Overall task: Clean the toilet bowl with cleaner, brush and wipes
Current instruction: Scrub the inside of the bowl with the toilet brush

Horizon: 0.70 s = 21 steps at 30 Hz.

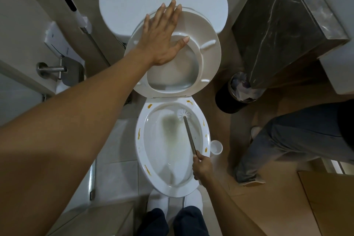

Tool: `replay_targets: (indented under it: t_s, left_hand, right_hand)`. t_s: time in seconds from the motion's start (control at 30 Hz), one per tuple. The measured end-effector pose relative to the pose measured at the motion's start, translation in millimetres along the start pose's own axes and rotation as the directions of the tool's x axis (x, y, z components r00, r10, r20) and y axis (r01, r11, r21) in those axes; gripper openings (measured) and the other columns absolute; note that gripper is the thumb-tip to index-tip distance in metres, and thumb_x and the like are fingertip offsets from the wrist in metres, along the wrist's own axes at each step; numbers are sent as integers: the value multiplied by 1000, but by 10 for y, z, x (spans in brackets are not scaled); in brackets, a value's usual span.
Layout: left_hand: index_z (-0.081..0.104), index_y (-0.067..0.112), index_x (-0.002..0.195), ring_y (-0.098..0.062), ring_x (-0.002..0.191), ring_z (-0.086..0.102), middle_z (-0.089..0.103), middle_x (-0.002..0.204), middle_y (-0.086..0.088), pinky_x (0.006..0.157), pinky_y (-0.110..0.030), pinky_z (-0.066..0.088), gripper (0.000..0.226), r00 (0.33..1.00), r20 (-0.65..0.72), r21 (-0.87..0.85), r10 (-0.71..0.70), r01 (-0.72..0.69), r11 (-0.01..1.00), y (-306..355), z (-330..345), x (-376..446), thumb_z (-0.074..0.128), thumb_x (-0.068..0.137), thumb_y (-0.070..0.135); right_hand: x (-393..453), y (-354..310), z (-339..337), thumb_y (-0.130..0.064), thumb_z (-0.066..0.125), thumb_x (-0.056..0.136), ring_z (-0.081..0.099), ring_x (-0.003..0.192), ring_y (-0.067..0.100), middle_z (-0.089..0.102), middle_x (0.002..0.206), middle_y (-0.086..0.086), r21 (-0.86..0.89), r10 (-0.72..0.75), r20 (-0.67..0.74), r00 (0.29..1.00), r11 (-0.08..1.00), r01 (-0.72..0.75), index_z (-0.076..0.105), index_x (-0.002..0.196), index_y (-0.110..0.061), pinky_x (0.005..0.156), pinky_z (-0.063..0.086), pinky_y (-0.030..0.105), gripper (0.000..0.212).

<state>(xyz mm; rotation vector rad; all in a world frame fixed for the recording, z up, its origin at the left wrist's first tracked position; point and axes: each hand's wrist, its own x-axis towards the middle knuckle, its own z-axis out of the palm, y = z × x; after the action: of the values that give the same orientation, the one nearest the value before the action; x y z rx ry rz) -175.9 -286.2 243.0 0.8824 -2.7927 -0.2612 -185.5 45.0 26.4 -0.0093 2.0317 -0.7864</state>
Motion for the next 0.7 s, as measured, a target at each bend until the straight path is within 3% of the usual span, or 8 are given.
replay_targets:
  t_s: [0.1, 0.2, 0.3, 0.37, 0.43, 0.5, 0.6, 0.7]
  left_hand:
    - [-7, 18, 152, -24, 146, -10, -11, 160, -3, 116, -53, -4, 76, 1000, -5, 5, 2, -2, 1000, -6, 10, -7, 25, 96, 59]
    - [-7, 18, 152, -24, 146, -10, -11, 159, -3, 115, -53, -4, 76, 1000, -5, 6, 3, -3, 1000, -7, 18, -6, 25, 96, 59]
    - [-7, 18, 152, -24, 146, -10, -11, 159, -3, 115, -53, -5, 76, 1000, -3, 5, 3, -3, 1000, -15, 13, -2, 25, 96, 59]
    - [-7, 18, 152, -24, 146, -10, -11, 159, -3, 115, -53, -4, 77, 1000, -3, 11, 3, -3, 1000, -9, 18, 0, 24, 95, 59]
    - [-7, 18, 152, -25, 146, -10, -11, 159, -4, 115, -53, -5, 77, 1000, -5, 8, 5, -5, 1000, -3, 25, 2, 23, 95, 60]
    - [-6, 17, 152, -25, 146, -9, -10, 159, -4, 115, -53, -5, 77, 1000, -11, 10, 6, -6, 1000, -8, 36, 2, 23, 94, 60]
    - [-5, 17, 152, -26, 146, -9, -9, 160, -5, 115, -54, -4, 78, 1000, -16, 18, 10, -10, 1000, -18, 41, 0, 23, 94, 61]
    - [-5, 17, 152, -26, 146, -8, -9, 160, -5, 115, -55, -2, 78, 1000, -14, 19, 15, -14, 1000, -23, 32, 4, 22, 94, 61]
  right_hand:
    - [26, -23, 169, -25, 44, 101, 48, 53, 16, 52, 70, 5, 62, 14, 41, 999, 998, -17, 51, 134, -15, 45, 43, 24, 35]
    - [40, -100, 287, -26, 43, 100, 40, 47, 13, 47, 63, 1, 21, -15, 94, 995, 1000, 13, 53, 132, -18, 41, 32, 20, 35]
    - [31, -47, 173, -28, 44, 100, 48, 58, 16, 54, 76, 3, -32, -27, 86, 996, 999, 30, 52, 134, -20, 44, 41, 23, 35]
    - [42, 29, 47, -28, 46, 100, 56, 71, 23, 57, 87, 7, -34, -15, 36, 999, 999, 16, 52, 130, -16, 57, 53, 31, 33]
    - [43, 79, -28, -30, 47, 99, 60, 77, 28, 58, 90, 8, -18, 4, 1, 1000, 1000, -4, 51, 128, -12, 67, 56, 38, 34]
    - [43, 62, 10, -28, 47, 99, 58, 70, 24, 58, 84, 6, -8, -6, 13, 1000, 1000, 6, 51, 128, -12, 62, 55, 35, 33]
    - [73, -1, 166, -26, 44, 100, 45, 54, 16, 50, 70, 3, -1, -19, 63, 998, 1000, 19, 52, 132, -15, 45, 39, 24, 35]
    - [52, -39, 156, -26, 44, 100, 48, 59, 17, 53, 74, 3, -27, -31, 68, 997, 999, 33, 53, 129, -16, 47, 42, 26, 32]
